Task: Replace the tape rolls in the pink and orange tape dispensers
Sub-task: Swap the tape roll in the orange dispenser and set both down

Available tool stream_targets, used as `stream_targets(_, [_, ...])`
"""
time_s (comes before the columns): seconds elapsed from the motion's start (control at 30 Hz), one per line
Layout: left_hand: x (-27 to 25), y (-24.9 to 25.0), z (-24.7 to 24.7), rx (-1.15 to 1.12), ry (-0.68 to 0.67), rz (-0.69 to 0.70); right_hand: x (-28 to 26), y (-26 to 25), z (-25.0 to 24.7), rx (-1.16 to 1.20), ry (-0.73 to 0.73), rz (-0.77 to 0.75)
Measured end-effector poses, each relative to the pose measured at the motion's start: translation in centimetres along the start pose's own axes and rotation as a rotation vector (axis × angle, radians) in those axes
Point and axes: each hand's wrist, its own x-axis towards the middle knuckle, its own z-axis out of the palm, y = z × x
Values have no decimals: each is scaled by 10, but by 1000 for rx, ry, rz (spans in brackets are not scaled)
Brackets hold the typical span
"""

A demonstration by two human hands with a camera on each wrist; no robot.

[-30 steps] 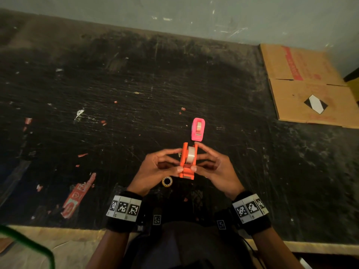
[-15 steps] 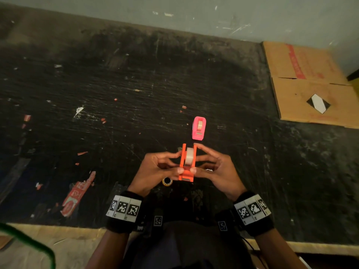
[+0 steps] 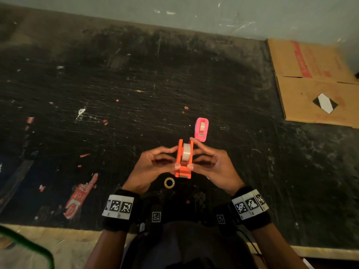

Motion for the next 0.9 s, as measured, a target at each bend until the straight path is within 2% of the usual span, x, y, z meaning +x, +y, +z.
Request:
stream_targets(0.23, [6,7,3,60,-17,12,4,-5,-4,-2,21,-5])
stream_targets(0.43, [9,6,10,86,24,56,4,-5,-6,14,57,-33])
stream_targets(0.63, [11,6,11,50,61,32,8,-3,-8,42,42,-15])
stream_targets(0.8, [16,5,7,140,40,4,15,-4,-14,20,1,25])
stream_targets(0.9, [25,2,5,230,76,37,27,-3,-16,2,3,29])
